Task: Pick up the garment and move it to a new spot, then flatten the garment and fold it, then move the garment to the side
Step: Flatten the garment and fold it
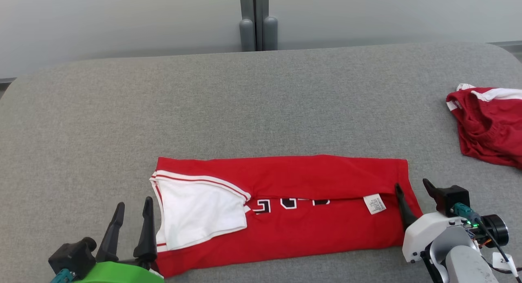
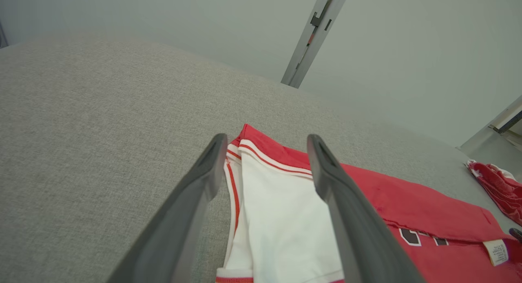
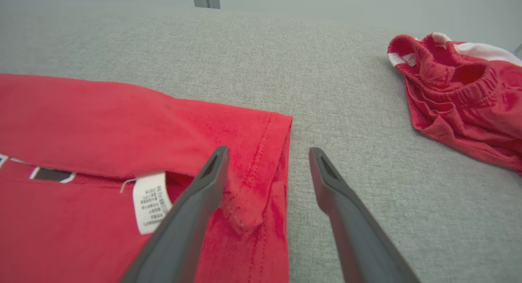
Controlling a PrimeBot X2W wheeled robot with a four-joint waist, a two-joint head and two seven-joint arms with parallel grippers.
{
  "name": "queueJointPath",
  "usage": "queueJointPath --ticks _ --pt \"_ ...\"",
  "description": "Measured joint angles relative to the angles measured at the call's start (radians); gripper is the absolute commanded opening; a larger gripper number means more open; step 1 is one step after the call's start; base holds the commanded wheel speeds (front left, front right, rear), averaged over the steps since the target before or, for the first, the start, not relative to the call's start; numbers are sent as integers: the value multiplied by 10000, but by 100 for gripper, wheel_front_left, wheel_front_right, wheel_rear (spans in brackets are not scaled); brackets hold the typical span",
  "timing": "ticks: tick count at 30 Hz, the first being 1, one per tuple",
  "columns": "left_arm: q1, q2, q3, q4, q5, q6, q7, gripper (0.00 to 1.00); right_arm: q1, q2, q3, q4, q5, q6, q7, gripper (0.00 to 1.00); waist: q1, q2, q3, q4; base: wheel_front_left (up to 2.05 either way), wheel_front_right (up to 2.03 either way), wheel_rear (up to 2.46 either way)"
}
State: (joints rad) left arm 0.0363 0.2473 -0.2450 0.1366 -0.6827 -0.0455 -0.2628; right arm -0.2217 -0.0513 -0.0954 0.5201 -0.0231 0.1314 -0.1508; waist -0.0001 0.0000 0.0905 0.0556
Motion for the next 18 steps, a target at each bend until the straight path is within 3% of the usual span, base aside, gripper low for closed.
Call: queueJointPath --ticks 7,16,17,18 --pt "156 -525 297 351 550 -355 -12 100 46 17 -380 1057 -364 0 -491 100 0 0 -4 158 0 0 0" --pt "171 -771 445 663 892 -598 -12 100 -297 13 -21 2355 -203 0 -775 100 0 0 -56 105 0 0 0" --pt "171 -790 447 686 922 -604 -12 100 -377 10 36 2504 -194 0 -796 92 0 0 -72 105 0 0 0" --pt "171 -805 447 715 961 -614 -12 100 -438 6 77 2627 -196 -2 -802 75 0 0 -90 108 0 0 0"
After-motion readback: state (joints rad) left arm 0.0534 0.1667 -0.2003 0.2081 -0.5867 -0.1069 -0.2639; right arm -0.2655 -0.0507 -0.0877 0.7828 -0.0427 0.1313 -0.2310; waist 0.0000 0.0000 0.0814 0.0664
